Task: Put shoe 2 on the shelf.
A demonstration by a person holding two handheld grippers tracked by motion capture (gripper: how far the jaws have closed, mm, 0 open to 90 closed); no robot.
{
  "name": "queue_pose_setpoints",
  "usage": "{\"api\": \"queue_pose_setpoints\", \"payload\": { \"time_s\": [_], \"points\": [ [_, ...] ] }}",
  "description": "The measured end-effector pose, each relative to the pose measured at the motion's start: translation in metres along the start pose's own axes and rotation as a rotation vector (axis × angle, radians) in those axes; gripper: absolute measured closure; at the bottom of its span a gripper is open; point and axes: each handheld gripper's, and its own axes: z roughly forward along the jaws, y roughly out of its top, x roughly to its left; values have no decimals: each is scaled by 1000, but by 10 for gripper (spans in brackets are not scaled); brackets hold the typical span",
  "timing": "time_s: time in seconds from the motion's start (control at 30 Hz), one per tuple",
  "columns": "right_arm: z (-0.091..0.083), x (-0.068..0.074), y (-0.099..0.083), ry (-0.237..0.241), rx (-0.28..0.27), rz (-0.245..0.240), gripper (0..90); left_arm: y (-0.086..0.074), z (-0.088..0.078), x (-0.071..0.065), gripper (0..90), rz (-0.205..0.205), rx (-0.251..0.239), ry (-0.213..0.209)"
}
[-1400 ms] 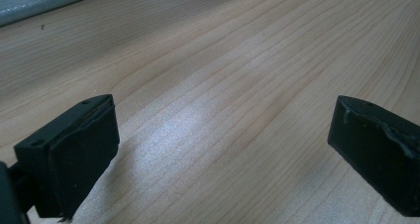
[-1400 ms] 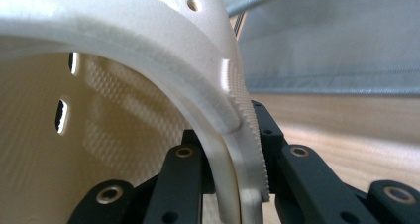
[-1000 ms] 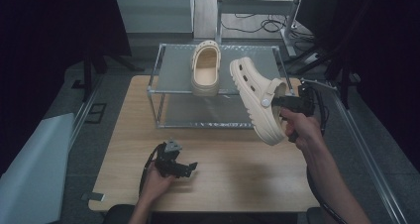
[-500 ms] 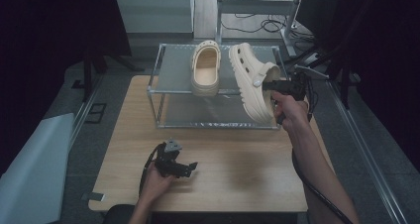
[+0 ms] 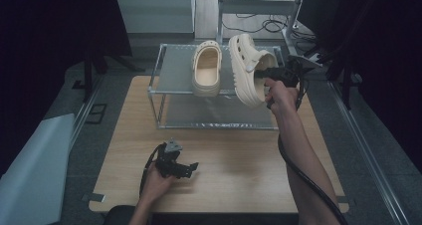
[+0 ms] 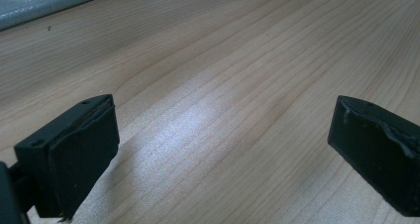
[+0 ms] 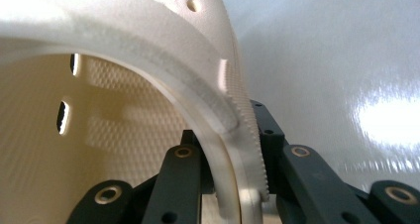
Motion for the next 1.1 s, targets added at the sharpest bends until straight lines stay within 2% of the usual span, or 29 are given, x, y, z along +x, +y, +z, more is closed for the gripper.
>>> {"api": "queue_pose_setpoints", "payload": {
  "time_s": [0.2, 0.43, 0.53, 0.63, 0.87, 1.1],
  "points": [
    [8, 5, 7, -44, -31, 0, 763, 0, 0, 0, 0, -3, -4, -3],
    [21, 12, 16, -125, -75, 10, 749, 0, 0, 1, 0, -1, -4, -8],
    [25, 12, 17, -138, -87, 18, 740, 0, 0, 1, 0, -3, -5, -11],
    [31, 12, 18, -167, -94, 22, 698, 0, 0, 2, 0, -3, -3, -16],
    [34, 15, 18, -175, -102, 15, 674, 0, 1, 1, 0, -2, -1, -17],
    [40, 13, 17, -170, -112, 21, 577, 0, 2, 0, 0, 0, 4, -17]
  ]
}}
